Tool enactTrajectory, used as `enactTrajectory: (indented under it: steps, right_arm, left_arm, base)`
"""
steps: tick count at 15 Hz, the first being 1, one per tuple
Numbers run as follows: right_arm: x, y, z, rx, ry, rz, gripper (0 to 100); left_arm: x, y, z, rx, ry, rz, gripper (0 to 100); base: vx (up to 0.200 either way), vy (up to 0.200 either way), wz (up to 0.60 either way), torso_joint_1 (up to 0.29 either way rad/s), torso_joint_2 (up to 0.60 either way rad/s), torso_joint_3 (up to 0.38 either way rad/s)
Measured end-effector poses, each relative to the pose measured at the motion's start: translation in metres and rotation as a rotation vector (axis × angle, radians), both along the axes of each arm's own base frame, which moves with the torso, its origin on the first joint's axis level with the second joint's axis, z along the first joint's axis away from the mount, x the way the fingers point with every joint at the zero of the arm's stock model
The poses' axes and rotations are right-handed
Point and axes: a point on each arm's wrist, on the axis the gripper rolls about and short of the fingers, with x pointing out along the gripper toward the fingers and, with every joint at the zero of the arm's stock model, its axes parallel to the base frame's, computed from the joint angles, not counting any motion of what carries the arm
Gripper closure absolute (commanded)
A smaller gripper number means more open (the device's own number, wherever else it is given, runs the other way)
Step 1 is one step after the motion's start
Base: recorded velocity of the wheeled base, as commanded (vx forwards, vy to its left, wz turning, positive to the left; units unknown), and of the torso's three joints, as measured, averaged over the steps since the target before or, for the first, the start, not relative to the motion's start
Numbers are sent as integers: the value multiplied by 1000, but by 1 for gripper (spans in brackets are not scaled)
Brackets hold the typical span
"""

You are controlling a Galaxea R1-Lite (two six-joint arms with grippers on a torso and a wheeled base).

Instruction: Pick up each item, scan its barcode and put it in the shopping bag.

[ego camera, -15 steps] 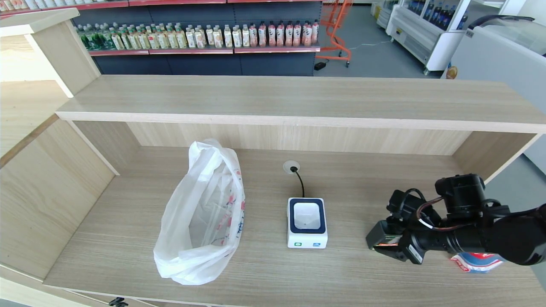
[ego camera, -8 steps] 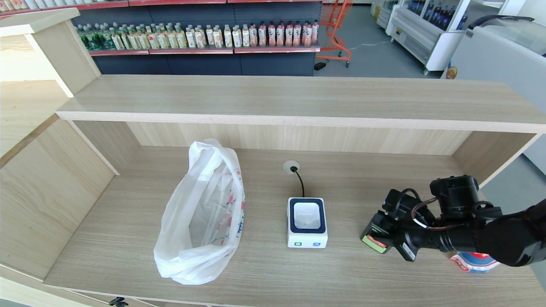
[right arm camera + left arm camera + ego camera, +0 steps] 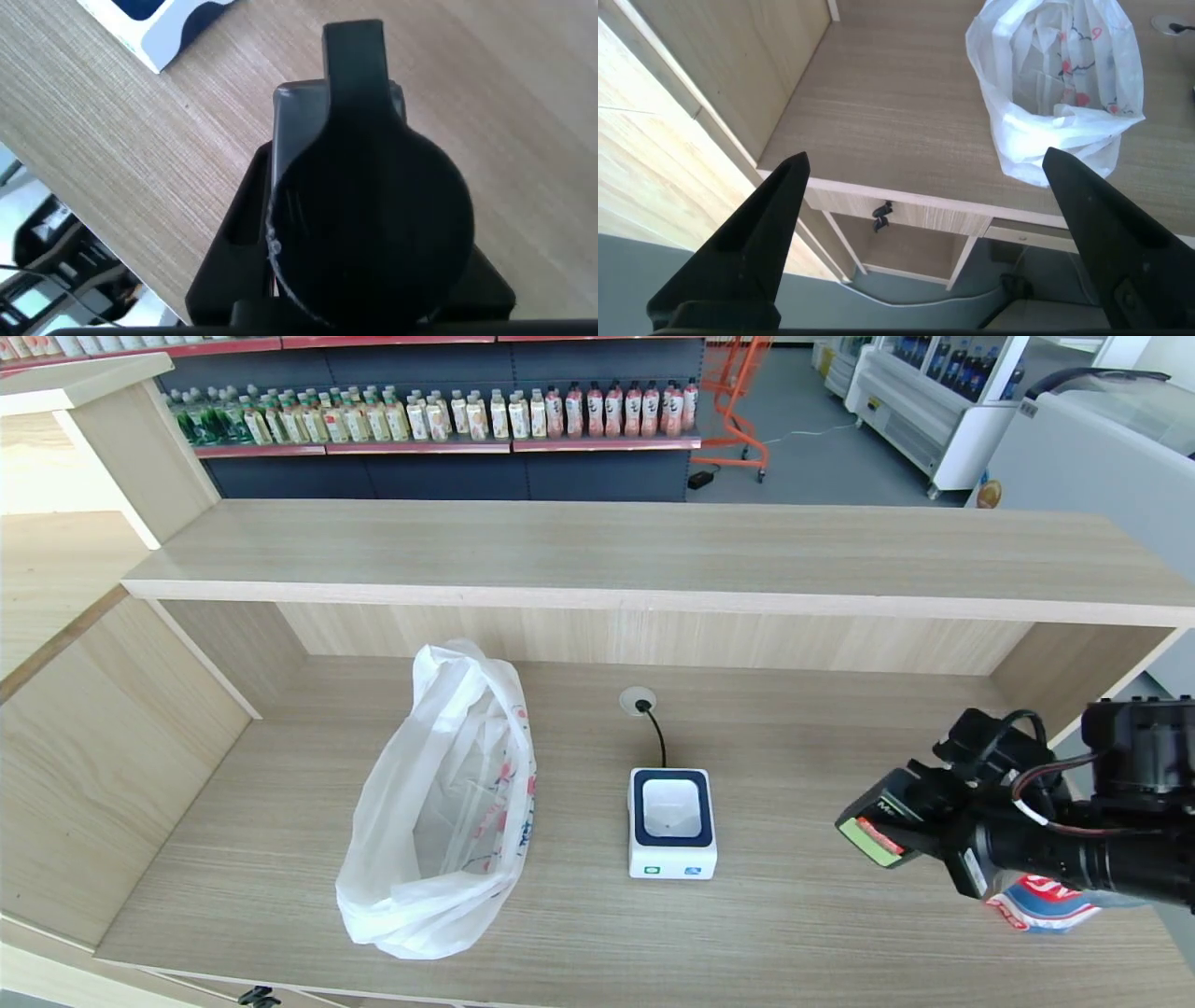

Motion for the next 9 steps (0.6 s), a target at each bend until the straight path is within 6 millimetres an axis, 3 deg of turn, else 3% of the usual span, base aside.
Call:
enactTrajectory:
  steps: [4,9]
  right_arm:
    - [-45,-1,29,-306,-348,237,100]
    - [-53,6,30,-905,-918,774,100]
  left_arm:
    - [0,0,0,0,0,0,0]
    - [0,0,0,0,0,0,0]
  base:
    - [0,0,0,0,0,0]
    - [0,0,0,0,0,0]
